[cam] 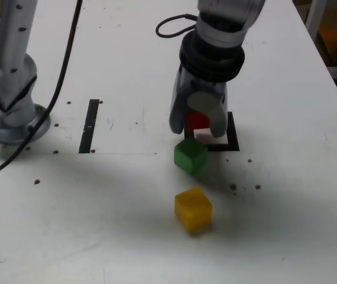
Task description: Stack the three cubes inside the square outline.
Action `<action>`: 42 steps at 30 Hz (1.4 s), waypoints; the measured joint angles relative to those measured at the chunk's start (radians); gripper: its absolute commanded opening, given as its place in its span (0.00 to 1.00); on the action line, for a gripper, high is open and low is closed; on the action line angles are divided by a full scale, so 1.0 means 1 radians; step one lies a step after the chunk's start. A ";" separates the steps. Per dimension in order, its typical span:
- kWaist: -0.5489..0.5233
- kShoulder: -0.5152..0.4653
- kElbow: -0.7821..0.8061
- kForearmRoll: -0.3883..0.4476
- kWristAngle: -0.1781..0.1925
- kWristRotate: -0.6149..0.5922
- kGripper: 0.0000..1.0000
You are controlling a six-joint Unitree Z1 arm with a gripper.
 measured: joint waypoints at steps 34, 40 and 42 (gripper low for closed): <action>0.019 0.107 -0.047 0.025 -0.008 0.021 1.00; -0.024 0.048 -0.031 0.076 0.023 -0.030 1.00; -0.044 0.016 -0.033 0.097 0.025 -0.057 1.00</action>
